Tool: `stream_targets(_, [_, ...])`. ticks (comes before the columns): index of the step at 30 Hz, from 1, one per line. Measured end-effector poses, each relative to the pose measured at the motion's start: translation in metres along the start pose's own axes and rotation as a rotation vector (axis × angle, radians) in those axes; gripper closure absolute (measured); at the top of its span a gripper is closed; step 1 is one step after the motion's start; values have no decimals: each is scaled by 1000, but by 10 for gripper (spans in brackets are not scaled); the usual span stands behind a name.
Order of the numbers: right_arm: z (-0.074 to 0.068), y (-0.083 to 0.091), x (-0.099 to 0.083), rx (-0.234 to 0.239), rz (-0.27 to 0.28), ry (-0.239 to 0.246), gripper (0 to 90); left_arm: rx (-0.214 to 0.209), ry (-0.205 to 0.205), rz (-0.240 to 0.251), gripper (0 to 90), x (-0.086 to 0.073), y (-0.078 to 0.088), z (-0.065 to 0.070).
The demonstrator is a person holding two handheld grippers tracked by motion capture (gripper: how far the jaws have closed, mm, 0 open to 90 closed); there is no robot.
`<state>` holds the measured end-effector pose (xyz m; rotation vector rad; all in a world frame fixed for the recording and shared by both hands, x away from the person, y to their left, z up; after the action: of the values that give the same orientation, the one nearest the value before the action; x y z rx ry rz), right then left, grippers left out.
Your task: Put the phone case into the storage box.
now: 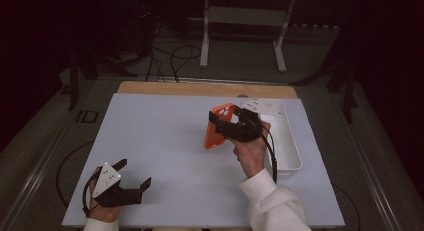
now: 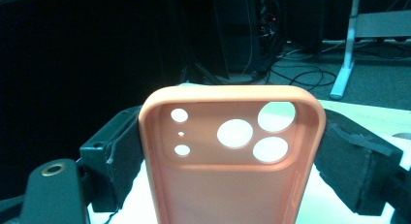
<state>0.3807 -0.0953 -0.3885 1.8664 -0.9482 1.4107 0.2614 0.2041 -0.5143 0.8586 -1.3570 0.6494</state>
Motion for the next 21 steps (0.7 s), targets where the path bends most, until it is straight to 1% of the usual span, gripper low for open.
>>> stream_targets(21, [12, -8, 7, -40, 5, 9, 167, 7, 7, 1, 0, -1, 2, 0])
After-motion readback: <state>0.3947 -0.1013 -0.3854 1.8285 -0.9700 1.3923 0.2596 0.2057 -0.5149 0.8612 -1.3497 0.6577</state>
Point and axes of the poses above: each handheld gripper's, and its own axes: y roughly backward along the jaws, x roughly out of its top, z roughly to its right, the point moved 6 cm from there along -y, roughly forward along the jaws, and after that the axes turned 15 degrees about z, right-handed, at the moved point
